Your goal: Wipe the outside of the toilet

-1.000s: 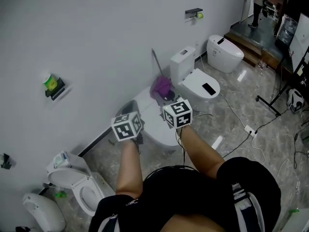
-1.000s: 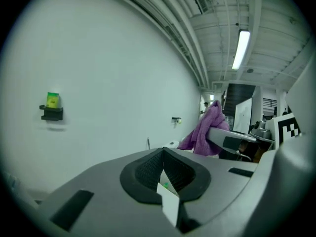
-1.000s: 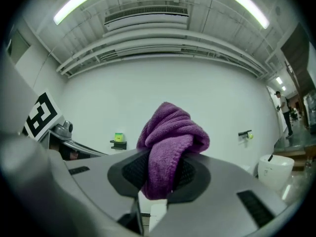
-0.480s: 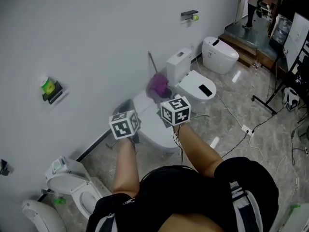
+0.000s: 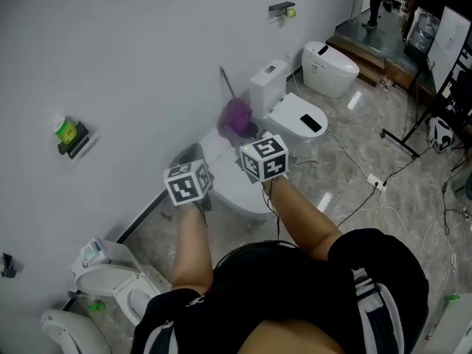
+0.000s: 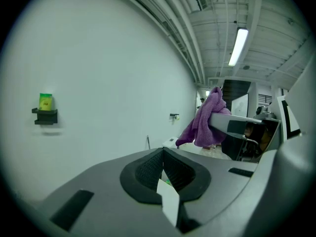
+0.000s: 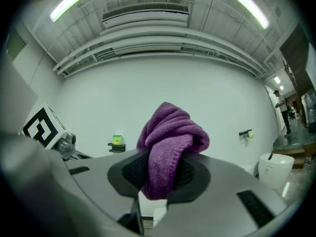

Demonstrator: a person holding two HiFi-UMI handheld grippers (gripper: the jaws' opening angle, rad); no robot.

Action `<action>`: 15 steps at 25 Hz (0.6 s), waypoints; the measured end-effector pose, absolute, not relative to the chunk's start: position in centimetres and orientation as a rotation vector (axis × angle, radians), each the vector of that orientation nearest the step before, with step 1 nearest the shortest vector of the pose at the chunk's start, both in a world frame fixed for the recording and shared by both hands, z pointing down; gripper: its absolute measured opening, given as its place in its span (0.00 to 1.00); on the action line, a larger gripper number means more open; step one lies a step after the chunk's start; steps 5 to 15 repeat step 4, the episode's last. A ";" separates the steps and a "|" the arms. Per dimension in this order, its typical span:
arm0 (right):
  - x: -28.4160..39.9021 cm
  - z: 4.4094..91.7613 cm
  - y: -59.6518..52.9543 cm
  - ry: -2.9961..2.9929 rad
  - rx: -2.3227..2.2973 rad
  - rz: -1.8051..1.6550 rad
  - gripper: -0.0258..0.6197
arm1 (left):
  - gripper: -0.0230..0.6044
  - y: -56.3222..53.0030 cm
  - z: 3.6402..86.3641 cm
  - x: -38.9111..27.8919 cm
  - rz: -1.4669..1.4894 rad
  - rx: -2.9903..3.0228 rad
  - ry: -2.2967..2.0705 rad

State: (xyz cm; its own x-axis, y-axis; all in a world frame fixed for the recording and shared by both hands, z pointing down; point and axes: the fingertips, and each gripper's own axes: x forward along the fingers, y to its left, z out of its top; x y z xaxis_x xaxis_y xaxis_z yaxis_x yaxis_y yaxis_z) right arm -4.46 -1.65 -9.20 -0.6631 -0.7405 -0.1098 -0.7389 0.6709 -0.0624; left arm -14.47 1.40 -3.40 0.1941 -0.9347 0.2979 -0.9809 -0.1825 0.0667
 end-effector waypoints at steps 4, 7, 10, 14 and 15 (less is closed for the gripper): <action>-6.1 -10.0 -2.3 2.750 -1.214 0.019 0.17 | 0.05 0.7 -3.7 -15.8 0.279 2.237 -1.839; -6.1 -10.0 -2.3 2.750 -1.214 0.019 0.17 | 0.05 0.7 -3.7 -15.8 0.279 2.237 -1.839; -6.1 -10.0 -2.3 2.750 -1.214 0.019 0.17 | 0.05 0.7 -3.7 -15.8 0.279 2.237 -1.839; -6.1 -10.0 -2.3 2.750 -1.214 0.019 0.17 | 0.05 0.7 -3.7 -15.8 0.279 2.237 -1.839; -6.1 -10.0 -2.3 2.750 -1.214 0.019 0.17 | 0.05 0.7 -3.7 -15.8 0.279 2.237 -1.839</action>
